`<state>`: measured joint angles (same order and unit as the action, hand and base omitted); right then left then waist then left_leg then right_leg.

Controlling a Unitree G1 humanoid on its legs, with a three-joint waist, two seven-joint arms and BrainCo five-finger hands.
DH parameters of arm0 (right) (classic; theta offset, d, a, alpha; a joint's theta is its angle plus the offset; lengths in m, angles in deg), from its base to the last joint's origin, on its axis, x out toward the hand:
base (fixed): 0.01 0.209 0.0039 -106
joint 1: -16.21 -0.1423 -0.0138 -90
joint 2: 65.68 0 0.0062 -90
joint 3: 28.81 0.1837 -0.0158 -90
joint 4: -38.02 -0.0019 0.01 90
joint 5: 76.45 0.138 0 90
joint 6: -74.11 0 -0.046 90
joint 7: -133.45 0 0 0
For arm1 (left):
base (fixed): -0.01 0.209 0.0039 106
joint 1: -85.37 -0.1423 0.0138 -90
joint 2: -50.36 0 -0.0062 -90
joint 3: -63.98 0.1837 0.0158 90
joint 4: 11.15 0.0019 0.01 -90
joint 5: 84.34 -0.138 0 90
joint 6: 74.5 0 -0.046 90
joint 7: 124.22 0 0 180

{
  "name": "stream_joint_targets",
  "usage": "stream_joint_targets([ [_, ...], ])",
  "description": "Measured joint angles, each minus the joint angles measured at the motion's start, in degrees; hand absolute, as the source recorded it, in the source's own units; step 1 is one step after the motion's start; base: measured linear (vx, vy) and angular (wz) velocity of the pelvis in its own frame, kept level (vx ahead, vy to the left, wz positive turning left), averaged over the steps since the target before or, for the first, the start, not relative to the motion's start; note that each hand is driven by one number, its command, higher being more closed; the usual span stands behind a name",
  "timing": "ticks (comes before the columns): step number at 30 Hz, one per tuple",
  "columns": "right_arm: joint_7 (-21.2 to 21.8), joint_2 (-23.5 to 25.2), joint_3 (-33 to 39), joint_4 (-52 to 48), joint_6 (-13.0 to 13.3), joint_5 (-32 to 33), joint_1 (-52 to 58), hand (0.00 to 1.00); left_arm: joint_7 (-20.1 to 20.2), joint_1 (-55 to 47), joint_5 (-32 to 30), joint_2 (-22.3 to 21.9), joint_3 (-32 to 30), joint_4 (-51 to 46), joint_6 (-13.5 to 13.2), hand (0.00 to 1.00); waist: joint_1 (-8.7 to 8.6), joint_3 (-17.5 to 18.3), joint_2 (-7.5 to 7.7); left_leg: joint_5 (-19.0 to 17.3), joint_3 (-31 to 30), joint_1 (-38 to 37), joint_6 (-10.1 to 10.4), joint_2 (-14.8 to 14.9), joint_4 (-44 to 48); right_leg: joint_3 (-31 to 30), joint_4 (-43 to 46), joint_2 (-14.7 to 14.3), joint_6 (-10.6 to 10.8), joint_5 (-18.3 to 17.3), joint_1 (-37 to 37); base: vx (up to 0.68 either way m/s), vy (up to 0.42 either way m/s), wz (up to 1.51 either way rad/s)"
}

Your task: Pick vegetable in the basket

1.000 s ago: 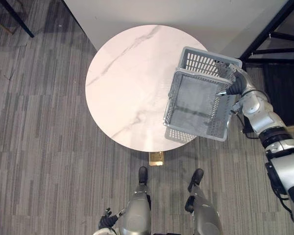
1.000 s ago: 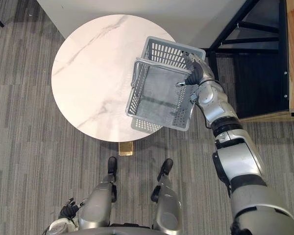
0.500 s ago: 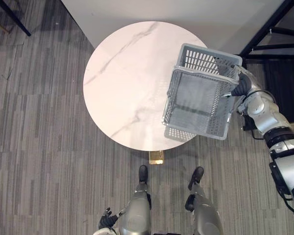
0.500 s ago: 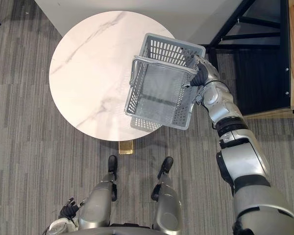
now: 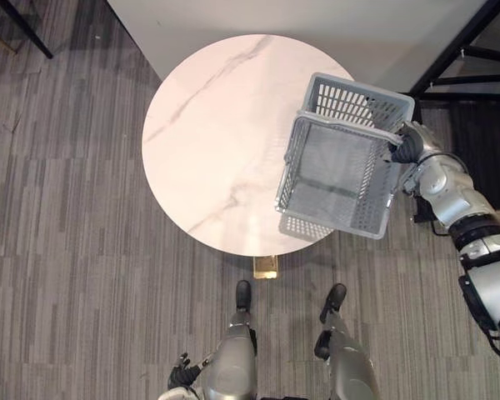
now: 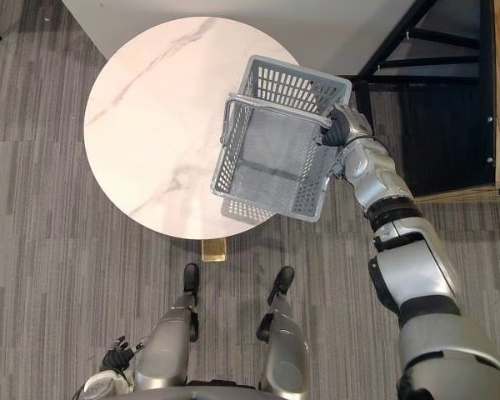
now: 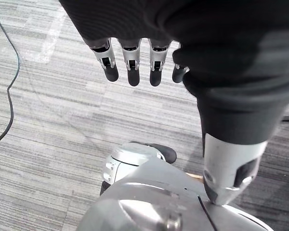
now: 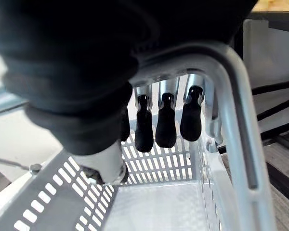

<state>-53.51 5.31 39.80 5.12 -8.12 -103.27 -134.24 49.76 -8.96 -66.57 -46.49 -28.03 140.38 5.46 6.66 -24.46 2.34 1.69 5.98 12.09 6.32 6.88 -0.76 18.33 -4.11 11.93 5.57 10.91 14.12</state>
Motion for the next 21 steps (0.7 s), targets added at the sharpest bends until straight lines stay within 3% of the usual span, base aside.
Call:
stream_joint_targets([
  [8,0.64,0.07,-3.56,-0.02,0.00,-1.56,-1.62,1.00,-0.07,0.81,0.00,-0.09,0.16,0.00,0.14,0.00,0.24,-0.32,-0.55,0.03,0.25,-0.22,0.07,0.73,0.00,-0.53,0.02,-0.72,0.00,0.01,-0.01,0.01,-0.001,-0.01],
  [15,4.15,0.06,-9.89,-3.97,0.26,-4.86,-1.45,1.00,-0.10,0.87,-0.20,-0.12,-0.14,-0.14,0.46,0.00,0.41,-0.27,-0.47,-0.12,1.22,-2.79,0.24,0.91,0.03,-1.68,-0.01,-0.89,0.01,0.01,-1.96,0.00,0.005,-0.06],
  [19,5.82,-0.01,-13.00,-10.31,0.48,-6.05,1.70,1.00,-0.16,0.80,-0.74,-0.18,-0.54,-0.13,0.72,0.00,-0.15,0.06,0.07,-0.19,1.41,-5.28,0.34,0.98,-0.07,-1.83,-0.21,-1.01,0.02,0.00,-4.35,-0.01,0.008,-0.03],
  [21,7.34,-0.05,-14.75,-14.16,0.50,-6.60,4.01,1.00,-0.25,0.58,-1.07,0.05,-1.02,-0.08,0.77,0.00,-0.34,1.36,1.28,-0.20,1.68,-5.84,0.37,1.02,-0.06,-2.13,-0.33,-1.10,0.02,0.00,-4.75,-0.01,0.007,-0.07],
])
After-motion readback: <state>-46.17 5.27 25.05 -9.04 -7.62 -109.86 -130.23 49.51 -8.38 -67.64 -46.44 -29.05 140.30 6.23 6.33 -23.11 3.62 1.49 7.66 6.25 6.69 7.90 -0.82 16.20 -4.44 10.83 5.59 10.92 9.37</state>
